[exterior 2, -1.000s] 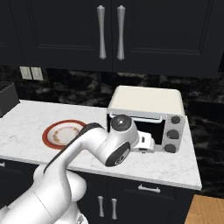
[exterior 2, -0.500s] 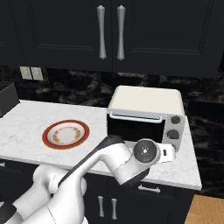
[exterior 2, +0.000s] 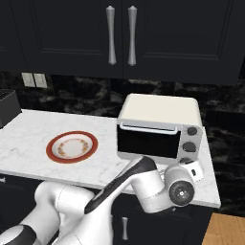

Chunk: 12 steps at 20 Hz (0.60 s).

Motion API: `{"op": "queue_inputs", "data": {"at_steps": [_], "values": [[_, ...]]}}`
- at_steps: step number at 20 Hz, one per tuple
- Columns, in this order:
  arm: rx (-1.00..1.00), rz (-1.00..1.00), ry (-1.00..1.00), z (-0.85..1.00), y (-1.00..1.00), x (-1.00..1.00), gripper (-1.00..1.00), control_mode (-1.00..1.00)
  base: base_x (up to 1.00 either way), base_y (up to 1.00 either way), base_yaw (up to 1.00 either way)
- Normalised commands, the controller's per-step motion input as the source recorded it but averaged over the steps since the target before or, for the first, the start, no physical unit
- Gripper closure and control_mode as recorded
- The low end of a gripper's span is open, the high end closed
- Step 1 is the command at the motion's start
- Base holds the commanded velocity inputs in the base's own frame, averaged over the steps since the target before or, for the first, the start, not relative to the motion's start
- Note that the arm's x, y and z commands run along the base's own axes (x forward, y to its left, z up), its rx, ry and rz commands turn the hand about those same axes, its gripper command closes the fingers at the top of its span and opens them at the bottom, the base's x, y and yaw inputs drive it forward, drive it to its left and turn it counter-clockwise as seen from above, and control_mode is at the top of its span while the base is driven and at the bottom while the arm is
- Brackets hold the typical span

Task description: Pick up the kebab skewer and baguette bread, and place them inside the toaster oven. Close the toaster oven door and start by setting the timer.

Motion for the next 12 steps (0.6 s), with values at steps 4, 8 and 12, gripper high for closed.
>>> {"op": "queue_inputs", "data": {"at_steps": [4, 8, 12], "values": [[-0.34, 0.06, -0.16, 0.11, -0.06, 0.12, -1.0, -1.0, 0.0, 0.0, 0.0], [-0.36, 0.0, -0.17, 0.0, -0.01, 0.37, -1.0, -1.0, 0.0, 0.0, 0.0], [-0.28, -0.01, -0.15, -0.08, -0.03, 0.75, -1.0, -1.0, 0.0, 0.0, 0.0]]}}
